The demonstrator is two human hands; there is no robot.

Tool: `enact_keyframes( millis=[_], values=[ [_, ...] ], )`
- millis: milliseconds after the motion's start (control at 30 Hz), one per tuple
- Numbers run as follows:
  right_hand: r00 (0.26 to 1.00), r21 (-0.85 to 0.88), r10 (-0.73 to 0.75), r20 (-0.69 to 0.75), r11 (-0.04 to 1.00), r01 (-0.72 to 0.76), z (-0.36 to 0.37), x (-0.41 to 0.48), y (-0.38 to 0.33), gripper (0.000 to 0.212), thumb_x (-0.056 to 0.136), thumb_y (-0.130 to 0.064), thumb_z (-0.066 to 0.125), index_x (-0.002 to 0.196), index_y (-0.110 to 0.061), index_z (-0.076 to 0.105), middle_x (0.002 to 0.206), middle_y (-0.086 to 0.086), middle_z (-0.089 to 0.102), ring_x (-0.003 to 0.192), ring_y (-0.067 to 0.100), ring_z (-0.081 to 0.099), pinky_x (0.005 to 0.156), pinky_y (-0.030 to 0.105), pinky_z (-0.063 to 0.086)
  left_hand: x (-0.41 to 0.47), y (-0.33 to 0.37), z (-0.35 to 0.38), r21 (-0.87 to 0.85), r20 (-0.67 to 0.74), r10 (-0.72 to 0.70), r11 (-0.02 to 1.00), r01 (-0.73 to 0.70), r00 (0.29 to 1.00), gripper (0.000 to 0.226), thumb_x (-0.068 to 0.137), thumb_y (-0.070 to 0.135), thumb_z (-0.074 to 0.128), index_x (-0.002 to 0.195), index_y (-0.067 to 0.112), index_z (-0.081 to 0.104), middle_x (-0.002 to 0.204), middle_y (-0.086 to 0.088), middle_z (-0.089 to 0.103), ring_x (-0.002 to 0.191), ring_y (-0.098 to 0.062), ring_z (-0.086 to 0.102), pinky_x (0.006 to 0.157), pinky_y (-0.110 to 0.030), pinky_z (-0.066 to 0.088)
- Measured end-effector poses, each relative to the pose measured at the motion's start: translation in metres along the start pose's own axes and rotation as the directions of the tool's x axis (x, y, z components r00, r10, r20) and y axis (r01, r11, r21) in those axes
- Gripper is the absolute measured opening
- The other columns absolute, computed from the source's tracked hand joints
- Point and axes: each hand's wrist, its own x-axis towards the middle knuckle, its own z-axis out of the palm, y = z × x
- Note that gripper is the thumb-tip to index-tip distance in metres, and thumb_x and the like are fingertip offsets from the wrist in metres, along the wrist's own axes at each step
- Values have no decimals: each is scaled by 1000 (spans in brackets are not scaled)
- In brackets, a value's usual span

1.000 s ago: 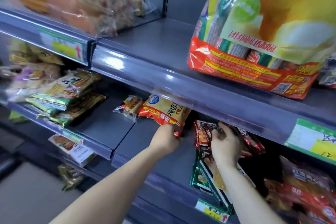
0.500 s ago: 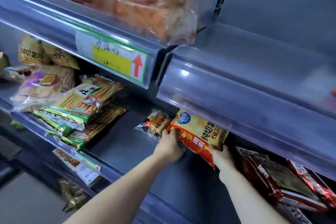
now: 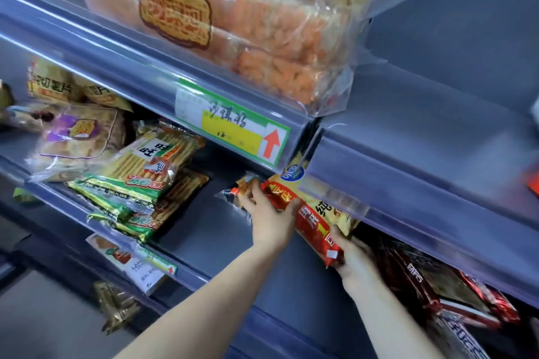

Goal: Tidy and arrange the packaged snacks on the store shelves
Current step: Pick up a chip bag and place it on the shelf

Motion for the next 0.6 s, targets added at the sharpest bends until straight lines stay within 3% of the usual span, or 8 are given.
enact_keyframes(
  millis=[67,167,233,300,400,533,600],
  values=[
    [998,40,9,63,999,-12,-2,-8,1,31,95,-17,53,118,4,56,101,15,60,65,13,58,63,24,48,-15,16,-5,-123,-86,-52,992,42,995,96,78,23,75,151,19,12,149,-3,9,120,-24,47,105,-34,39],
    [996,78,-14,88,997,7,2,-27,5,30,84,-23,67,108,-5,64,111,17,66,89,28,64,81,38,50,-34,29,-21,-252,-157,-101,966,60,982,110,72,24,83,152,25,7,148,1,11,103,-15,49,93,-30,41],
    [986,113,-39,160,993,21,7,-43,9,38,77,-23,69,110,-5,65,99,15,70,86,29,64,77,39,50,-47,28,-35,-391,-115,-129,918,75,985,112,63,30,88,148,29,15,142,4,32,106,-10,52,97,-32,41],
    [969,114,-45,243,993,18,16,-64,11,33,77,-20,67,106,-6,65,87,10,71,75,25,64,66,32,47,-61,26,-47,-518,-26,-152,847,116,988,97,55,32,90,134,22,35,124,2,61,103,-16,65,95,-45,50],
    [929,59,-27,369,998,6,30,-92,15,39,74,-19,69,111,-7,65,87,9,73,77,25,63,66,32,43,-85,28,-72,-538,32,-139,832,134,990,84,51,27,91,122,13,49,112,-8,69,95,-23,70,86,-47,56],
    [886,-14,-5,464,1000,13,51,-119,22,40,83,-10,68,121,-2,57,93,11,70,73,22,62,60,31,44,-102,30,-124,-520,-71,-150,849,92,986,71,59,13,89,120,13,53,104,-7,72,92,-25,70,86,-48,56],
    [896,46,-36,442,999,17,65,-128,23,55,79,-11,72,129,-9,51,106,10,69,89,24,65,68,33,47,-107,30,-157,-481,-64,-135,872,88,989,68,62,6,87,120,14,52,105,-8,72,92,-26,70,84,-47,56]
  ],
)
